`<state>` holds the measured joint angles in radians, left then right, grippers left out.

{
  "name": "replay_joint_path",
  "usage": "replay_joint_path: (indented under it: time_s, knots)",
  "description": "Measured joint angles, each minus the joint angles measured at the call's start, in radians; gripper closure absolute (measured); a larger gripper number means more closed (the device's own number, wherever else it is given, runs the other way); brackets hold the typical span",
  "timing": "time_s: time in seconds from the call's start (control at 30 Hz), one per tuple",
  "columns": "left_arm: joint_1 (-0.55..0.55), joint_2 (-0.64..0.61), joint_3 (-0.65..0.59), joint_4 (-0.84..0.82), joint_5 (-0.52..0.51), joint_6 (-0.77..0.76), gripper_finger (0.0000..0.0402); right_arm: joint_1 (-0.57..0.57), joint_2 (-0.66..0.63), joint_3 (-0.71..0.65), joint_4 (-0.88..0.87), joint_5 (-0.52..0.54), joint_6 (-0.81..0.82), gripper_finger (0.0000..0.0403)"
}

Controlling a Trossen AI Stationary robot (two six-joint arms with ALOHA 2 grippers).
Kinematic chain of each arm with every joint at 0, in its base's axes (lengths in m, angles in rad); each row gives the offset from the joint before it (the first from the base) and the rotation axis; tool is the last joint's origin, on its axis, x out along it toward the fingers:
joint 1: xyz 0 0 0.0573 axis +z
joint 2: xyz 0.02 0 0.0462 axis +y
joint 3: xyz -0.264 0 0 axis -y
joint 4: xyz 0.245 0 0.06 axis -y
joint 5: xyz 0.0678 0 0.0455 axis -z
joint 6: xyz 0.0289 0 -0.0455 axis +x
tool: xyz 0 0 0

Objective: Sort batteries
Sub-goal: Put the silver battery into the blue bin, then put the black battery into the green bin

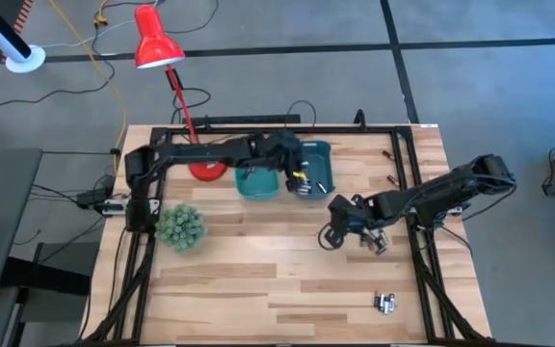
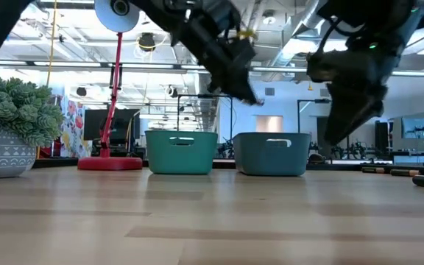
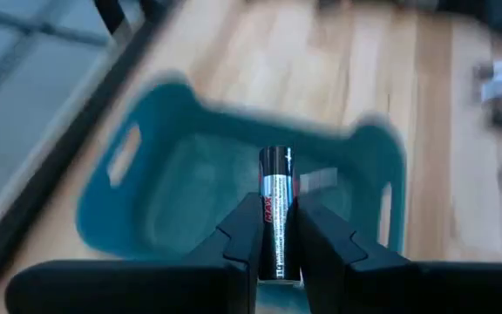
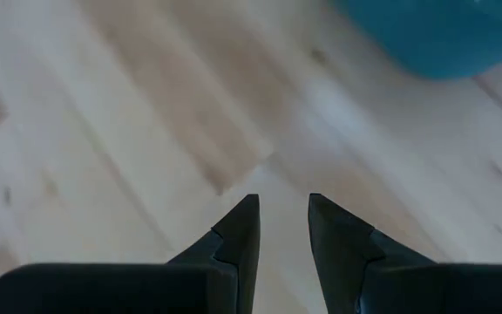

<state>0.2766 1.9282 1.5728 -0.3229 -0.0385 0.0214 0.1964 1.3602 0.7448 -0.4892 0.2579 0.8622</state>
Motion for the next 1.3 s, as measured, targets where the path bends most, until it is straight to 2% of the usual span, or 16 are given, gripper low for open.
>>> replay_joint_path:
  time_s: [0.3, 0.43, 0.63, 0.87, 1.13, 1.3]
  knots:
    - [0.097, 0.176, 0.216, -0.161, 0.169, 0.203, 0.0352, -0.146, 0.000, 0.000, 0.048, 0.002, 0.121, 0.0286]
    - [0.099, 0.280, 0.333, -0.283, 0.175, 0.272, 0.0352, -0.175, 0.000, 0.000, 0.077, 0.001, 0.189, 0.0286]
    - [0.098, 0.394, 0.466, -0.406, 0.186, 0.281, 0.0352, -0.168, 0.000, 0.000, 0.090, 0.001, 0.283, 0.0286]
    - [0.091, 0.414, 0.493, -0.404, 0.191, 0.218, 0.0329, -0.136, 0.000, 0.000, 0.094, 0.001, 0.357, 0.0286]
    - [0.094, 0.414, 0.493, -0.431, 0.186, 0.228, 0.0263, -0.126, 0.000, 0.000, 0.087, 0.001, 0.368, 0.0286]
    - [0.092, 0.409, 0.516, -0.455, 0.175, 0.262, 0.0252, -0.126, -0.005, 0.000, 0.065, 0.001, 0.369, 0.0286]
